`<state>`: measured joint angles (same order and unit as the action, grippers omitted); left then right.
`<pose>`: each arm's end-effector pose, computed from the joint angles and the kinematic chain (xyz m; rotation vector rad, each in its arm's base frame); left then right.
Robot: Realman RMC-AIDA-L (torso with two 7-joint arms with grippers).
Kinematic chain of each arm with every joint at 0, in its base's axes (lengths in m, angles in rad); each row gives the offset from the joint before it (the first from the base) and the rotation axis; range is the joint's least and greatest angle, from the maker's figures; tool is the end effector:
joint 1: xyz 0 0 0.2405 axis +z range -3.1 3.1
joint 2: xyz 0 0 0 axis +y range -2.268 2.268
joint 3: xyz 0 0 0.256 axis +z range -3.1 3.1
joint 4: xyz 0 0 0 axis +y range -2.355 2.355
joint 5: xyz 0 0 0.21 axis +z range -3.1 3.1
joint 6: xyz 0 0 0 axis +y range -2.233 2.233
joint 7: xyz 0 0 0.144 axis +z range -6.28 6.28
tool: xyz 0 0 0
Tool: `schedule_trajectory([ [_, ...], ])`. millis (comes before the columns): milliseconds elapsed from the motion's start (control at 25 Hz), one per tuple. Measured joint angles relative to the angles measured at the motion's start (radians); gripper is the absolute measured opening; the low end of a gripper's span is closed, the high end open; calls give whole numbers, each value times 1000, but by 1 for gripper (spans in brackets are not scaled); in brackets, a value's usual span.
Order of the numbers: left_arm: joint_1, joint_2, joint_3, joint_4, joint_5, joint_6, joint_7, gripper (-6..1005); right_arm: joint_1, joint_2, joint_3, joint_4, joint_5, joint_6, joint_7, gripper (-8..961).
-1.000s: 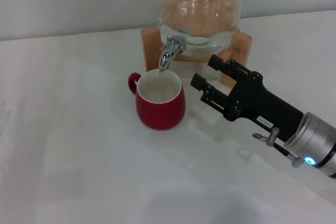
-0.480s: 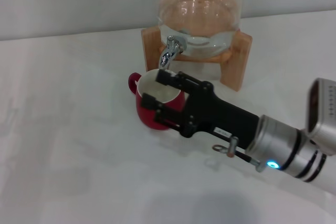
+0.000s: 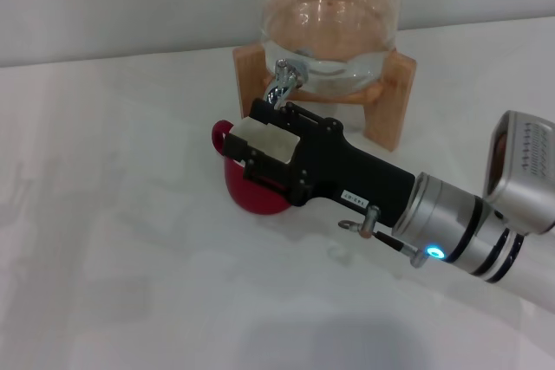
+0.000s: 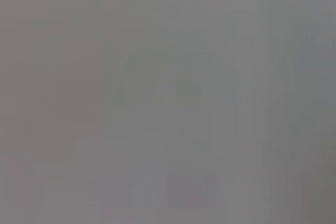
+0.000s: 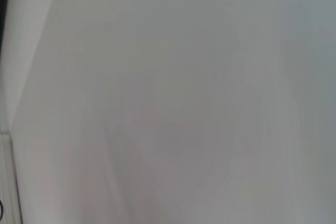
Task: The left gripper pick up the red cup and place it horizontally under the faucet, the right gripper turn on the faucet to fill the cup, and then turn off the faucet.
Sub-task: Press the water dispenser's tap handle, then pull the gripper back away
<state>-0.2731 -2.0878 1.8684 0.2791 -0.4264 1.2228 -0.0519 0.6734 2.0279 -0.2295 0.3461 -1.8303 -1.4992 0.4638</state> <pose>-0.3400 0.3008 0.0058 -1.5053 -0.4243 -0.6612 0.1997 0.3004 -0.0824 -2.2699 0.4467 1.3324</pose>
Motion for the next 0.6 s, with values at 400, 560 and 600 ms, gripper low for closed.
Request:
schedule_trajectory([
  [400,-12,0,0,1,0,1,0,883,16,0,37,-4,1,66,1,658],
  [560,-12,0,0,0,0,1,0,884,16,0,49,-6,0,78,1,658],
  [600,-12,0,0,0,0,1,0,884,16,0,49,-6,0,79,1,658],
])
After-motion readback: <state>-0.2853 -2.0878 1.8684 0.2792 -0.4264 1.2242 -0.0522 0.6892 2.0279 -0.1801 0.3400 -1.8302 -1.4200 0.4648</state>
